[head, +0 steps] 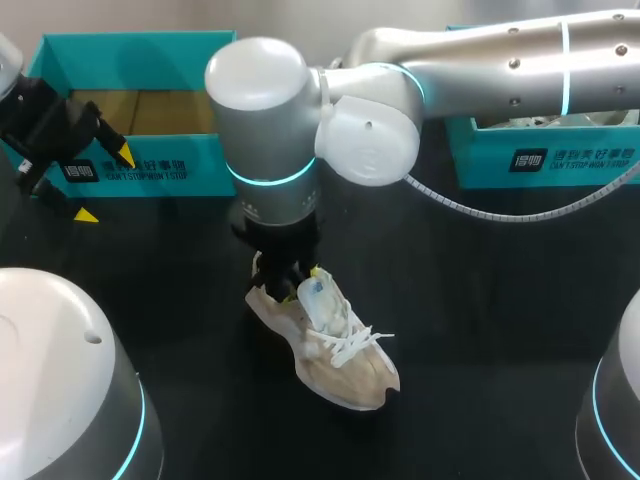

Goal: Take the shoe out of the shoebox, open the shoe tongue, remove and reinsert the insole, then place the shoe into the shoebox

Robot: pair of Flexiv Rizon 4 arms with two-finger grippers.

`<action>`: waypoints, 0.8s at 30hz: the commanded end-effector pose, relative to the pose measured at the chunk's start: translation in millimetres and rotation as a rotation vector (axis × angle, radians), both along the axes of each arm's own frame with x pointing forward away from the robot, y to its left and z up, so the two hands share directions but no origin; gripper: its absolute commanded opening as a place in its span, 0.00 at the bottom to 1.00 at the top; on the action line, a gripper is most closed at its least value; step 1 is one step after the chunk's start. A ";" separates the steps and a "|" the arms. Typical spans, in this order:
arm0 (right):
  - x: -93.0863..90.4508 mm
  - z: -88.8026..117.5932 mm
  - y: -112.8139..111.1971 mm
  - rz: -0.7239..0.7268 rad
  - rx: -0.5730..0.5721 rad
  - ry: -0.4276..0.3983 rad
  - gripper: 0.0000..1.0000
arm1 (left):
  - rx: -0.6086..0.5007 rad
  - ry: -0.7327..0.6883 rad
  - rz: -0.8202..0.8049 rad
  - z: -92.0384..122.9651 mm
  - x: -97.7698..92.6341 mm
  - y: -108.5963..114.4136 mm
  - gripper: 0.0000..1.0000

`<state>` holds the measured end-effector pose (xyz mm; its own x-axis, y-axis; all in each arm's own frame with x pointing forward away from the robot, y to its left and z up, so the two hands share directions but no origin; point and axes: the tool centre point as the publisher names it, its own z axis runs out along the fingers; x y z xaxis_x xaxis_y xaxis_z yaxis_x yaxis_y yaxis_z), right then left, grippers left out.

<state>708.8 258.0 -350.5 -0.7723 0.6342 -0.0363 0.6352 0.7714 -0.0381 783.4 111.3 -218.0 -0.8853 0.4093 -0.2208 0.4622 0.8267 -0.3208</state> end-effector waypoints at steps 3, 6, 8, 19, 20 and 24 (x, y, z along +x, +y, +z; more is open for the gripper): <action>2.8 -0.7 -4.2 -0.006 0.000 0.003 1.00 | 0.004 -0.001 0.000 0.4 -0.7 -0.1 1.00; 5.4 -0.1 -5.3 -0.010 -0.001 0.004 1.00 | 0.004 -0.001 0.000 0.4 -0.7 -0.1 1.00; 6.7 0.7 -6.4 -0.013 -0.001 0.003 1.00 | 0.004 -0.001 0.000 0.4 -0.7 -0.1 1.00; -7.8 3.2 -22.6 -0.069 -0.002 0.023 1.00 | 0.004 -0.001 0.000 0.4 -0.7 -0.1 1.00; -9.6 3.8 -23.8 -0.075 -0.003 0.022 1.00 | 0.004 -0.001 0.000 0.4 -0.7 -0.1 1.00; -15.2 6.2 -27.9 -0.094 0.000 0.028 1.00 | 0.004 -0.001 0.000 0.4 -0.7 -0.1 1.00</action>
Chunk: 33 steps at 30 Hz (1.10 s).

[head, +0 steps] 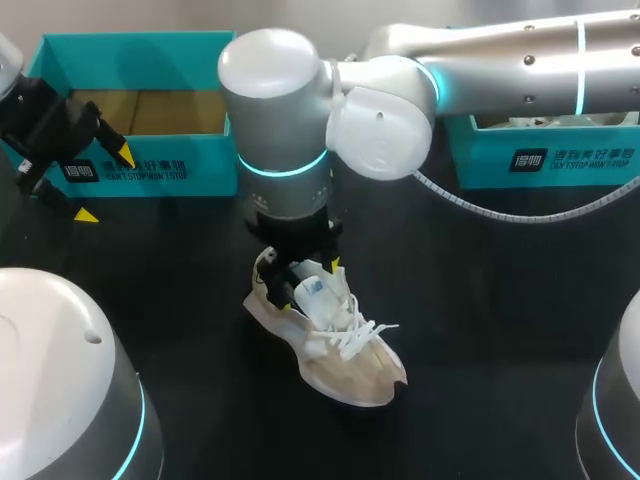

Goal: Take the shoe out of the shoebox, open the shoe tongue, remove and reinsert the insole, then place the shoe into the shoebox

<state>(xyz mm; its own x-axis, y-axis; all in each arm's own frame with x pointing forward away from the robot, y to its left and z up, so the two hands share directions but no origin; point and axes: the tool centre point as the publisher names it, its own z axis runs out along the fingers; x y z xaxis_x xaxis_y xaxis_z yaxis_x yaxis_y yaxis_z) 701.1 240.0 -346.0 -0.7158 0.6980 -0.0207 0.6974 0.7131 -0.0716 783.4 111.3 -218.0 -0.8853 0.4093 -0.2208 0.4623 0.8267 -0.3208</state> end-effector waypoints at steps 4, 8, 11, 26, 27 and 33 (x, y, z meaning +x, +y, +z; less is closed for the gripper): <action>-10.0 2.9 -12.2 -0.037 0.016 0.035 1.00 | 0.004 -0.001 0.000 0.4 -0.7 -0.1 1.00; -7.3 -1.9 -10.4 -0.053 -0.001 0.065 1.00 | 0.004 -0.001 0.000 0.4 -0.7 -0.1 1.00; -5.3 -0.4 -10.1 -0.075 0.018 0.075 1.00 | 0.004 -0.001 0.000 0.4 -0.7 -0.1 1.00; -28.6 4.2 -0.8 -0.036 0.060 0.094 1.00 | 0.004 -0.001 0.000 0.4 -0.7 -0.1 1.00; -30.7 4.1 0.2 -0.024 0.063 0.090 1.00 | 0.004 -0.001 0.000 0.4 -0.7 -0.1 1.00; -38.0 10.4 3.4 0.025 0.116 0.008 1.00 | 0.004 -0.001 0.000 0.4 -0.7 -0.1 1.00</action>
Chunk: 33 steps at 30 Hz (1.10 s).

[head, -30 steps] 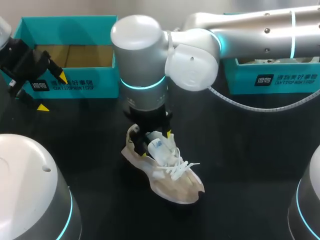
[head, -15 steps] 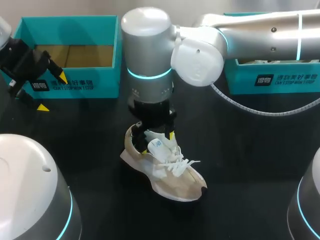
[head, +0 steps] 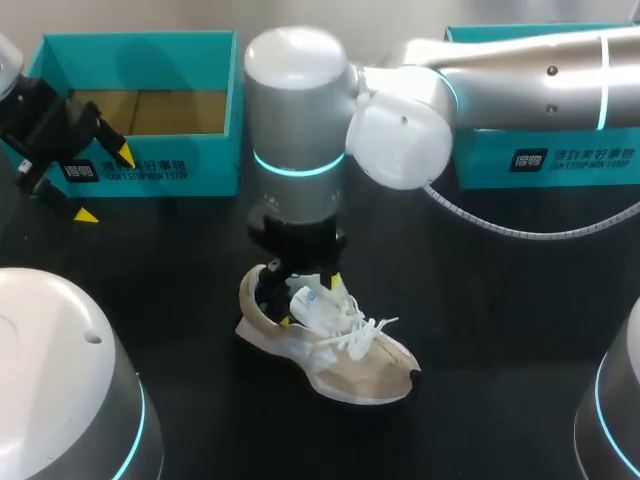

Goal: Take the shoe out of the shoebox, open the shoe tongue, remove and reinsert the insole, then place the shoe into the shoebox

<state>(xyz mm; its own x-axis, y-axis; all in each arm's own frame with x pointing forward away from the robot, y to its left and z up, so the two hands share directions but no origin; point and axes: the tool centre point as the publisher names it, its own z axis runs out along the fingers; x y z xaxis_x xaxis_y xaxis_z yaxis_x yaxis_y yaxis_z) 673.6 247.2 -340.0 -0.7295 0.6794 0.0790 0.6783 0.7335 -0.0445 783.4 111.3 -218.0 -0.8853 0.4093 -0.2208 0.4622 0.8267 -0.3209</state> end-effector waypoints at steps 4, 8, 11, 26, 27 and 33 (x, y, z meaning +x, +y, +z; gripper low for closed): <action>-10.7 8.2 1.5 0.006 0.042 -0.064 1.00 | 0.004 -0.001 0.000 0.4 -0.7 -0.1 1.00; -5.4 1.2 8.1 0.019 0.043 -0.054 1.00 | 0.004 -0.001 0.000 0.4 -0.7 -0.1 1.00; -0.2 -2.2 13.1 0.035 0.040 -0.053 1.00 | 0.004 -0.001 0.000 0.4 -0.7 -0.1 1.00; -17.1 37.1 -17.0 0.043 0.044 -0.105 1.00 | 0.004 -0.001 0.000 0.4 -0.7 -0.1 1.00; -16.7 37.8 -20.6 0.044 0.043 -0.108 1.00 | 0.004 -0.001 0.000 0.4 -0.7 -0.1 1.00; -7.3 34.0 -29.5 0.089 0.023 -0.118 0.55 | 0.004 -0.001 0.000 0.4 -0.7 -0.1 1.00</action>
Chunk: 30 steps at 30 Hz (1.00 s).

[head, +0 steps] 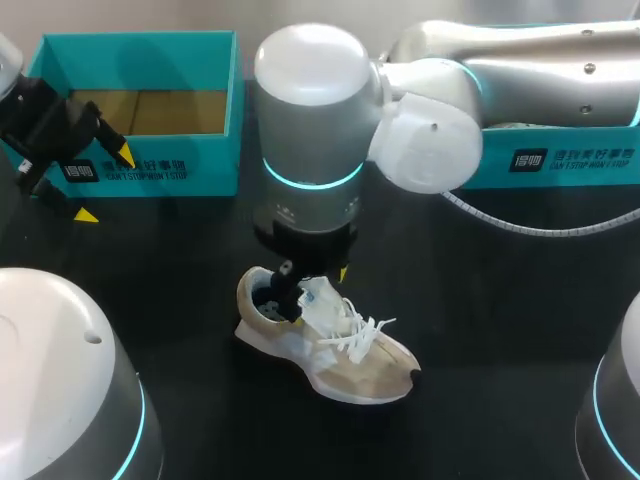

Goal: Take the shoe out of the shoebox, open the shoe tongue, remove and reinsert the insole, then place the shoe into the shoebox

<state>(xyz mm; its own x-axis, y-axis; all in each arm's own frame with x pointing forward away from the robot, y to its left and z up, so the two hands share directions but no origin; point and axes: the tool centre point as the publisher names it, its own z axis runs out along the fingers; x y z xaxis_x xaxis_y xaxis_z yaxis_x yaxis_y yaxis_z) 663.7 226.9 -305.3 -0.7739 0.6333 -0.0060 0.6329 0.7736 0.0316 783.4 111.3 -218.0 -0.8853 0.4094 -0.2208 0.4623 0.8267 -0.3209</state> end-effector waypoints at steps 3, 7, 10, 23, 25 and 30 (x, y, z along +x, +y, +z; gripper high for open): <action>6.4 -8.8 -9.5 0.078 0.020 -0.002 0.48 | 0.004 -0.001 0.000 0.4 -0.7 0.0 1.00; 10.3 -16.8 -6.3 0.151 0.034 -0.004 0.45 | 0.004 -0.001 0.000 0.4 -0.7 0.0 1.00; 10.7 -23.7 -1.3 0.201 0.037 -0.001 0.45 | 0.004 -0.001 0.000 0.4 -0.7 0.0 1.00; 3.1 -40.6 26.6 0.261 0.067 -0.003 0.44 | 0.004 -0.001 0.000 0.4 -0.7 0.0 1.00; 5.4 -44.7 30.0 0.261 0.083 -0.002 0.45 | 0.004 -0.001 0.000 0.4 -0.7 0.0 1.00; 9.5 -55.4 37.7 0.258 0.103 -0.002 0.47 | 0.004 -0.001 0.000 0.4 -0.7 0.0 1.00</action>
<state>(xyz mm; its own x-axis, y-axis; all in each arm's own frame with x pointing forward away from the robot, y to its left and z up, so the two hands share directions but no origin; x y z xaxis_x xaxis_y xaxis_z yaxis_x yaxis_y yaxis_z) 671.5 258.8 -348.5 -0.9097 0.4134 0.0396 0.4150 0.9018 0.1207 783.4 111.3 -218.0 -0.8853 0.4093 -0.2208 0.4622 0.8267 -0.3209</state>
